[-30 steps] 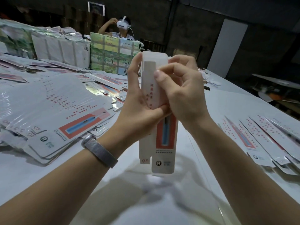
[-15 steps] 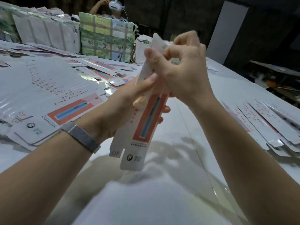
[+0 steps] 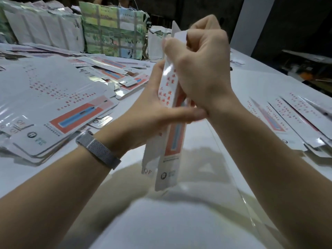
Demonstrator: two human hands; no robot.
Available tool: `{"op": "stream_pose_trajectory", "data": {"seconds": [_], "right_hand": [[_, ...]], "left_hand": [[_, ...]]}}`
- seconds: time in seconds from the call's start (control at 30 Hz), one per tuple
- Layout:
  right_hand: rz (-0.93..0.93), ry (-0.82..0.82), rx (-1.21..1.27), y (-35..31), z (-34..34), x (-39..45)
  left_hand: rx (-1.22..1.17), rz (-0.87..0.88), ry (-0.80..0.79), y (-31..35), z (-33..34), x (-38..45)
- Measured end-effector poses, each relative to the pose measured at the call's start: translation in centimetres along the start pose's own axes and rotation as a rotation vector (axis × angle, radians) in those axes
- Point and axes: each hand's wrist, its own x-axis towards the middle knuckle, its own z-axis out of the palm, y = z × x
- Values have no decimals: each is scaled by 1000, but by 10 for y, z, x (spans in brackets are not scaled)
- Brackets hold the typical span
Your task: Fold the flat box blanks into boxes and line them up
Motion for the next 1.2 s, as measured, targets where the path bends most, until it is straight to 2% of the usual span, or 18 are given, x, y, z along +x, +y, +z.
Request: {"op": "stream_pose_trajectory", "data": {"seconds": [0.13,0.3,0.43,0.53,0.67,0.8,1.03,1.2], "right_hand": [[-86,14,-125,-3,1,-4],[-40,84,36,-1,2,-8],[203,-48,202,11,-3,-11],[264,-84,282,21,-6,-29],[288,-64,360,28,-10,-40],[252,-69,355,30,-12,-43],[249,-94,605,28,-16,-42],[226,-91,730,31,-19,-36]], "left_hand": [[189,122,42,-2,3,1],[-110,132,74,-5,7,-4],[-325,110,93,-2,11,-7],[-375,72,94,-6,21,-11],[-365,12,87,-16,25,-12],[-298,62,89,-19,20,-8],[-234,88,127,-13,23,-7],[-246,61,91,-9,23,-11]]}}
